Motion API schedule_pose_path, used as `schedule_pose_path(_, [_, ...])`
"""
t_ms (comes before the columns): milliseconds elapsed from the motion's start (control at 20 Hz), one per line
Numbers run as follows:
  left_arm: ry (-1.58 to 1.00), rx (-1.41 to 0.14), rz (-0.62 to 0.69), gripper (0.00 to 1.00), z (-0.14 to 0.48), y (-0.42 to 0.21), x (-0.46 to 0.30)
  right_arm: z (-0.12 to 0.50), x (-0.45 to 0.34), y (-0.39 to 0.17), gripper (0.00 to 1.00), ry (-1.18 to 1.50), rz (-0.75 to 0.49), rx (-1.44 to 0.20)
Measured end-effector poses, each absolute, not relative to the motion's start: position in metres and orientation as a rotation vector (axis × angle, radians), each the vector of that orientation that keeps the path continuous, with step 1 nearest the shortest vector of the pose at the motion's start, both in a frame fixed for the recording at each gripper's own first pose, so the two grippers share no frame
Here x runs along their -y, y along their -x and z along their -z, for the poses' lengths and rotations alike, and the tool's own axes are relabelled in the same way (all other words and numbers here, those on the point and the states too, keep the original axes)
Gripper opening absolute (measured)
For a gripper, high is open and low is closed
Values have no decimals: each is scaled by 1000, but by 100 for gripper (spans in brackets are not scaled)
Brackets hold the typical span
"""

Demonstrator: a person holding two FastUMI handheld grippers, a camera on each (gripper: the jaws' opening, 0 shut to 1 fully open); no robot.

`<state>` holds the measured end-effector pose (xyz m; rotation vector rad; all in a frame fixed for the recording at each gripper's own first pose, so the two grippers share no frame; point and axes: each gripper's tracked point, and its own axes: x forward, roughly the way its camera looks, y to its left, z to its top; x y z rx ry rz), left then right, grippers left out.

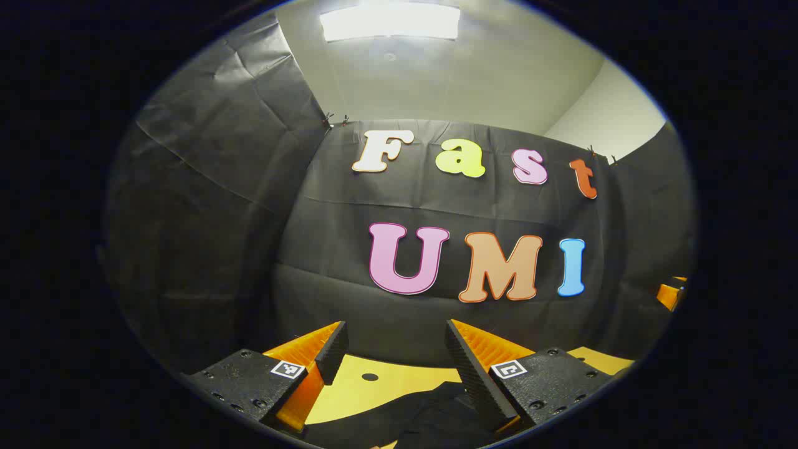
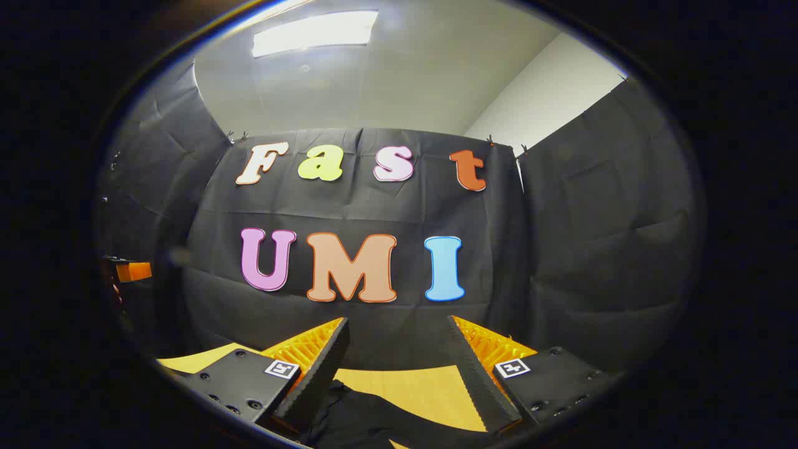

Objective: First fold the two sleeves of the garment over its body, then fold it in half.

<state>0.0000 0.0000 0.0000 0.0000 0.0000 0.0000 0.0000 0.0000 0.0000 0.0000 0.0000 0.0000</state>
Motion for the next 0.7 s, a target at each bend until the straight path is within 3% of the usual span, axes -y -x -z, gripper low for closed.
schedule_pose_path(350, [56, 6, 84, 91, 8, -10, 43, -15, 39, 27, 99, 0, 77, 40])
schedule_pose_path(400, [64, -1, 83, 92, 14, -10, 44, -10, 44, 30, 96, 12, 91, 29])
schedule_pose_path(700, [84, -32, 43, 91, 27, -11, 35, -10, 48, 26, 100, 43, 89, 8])
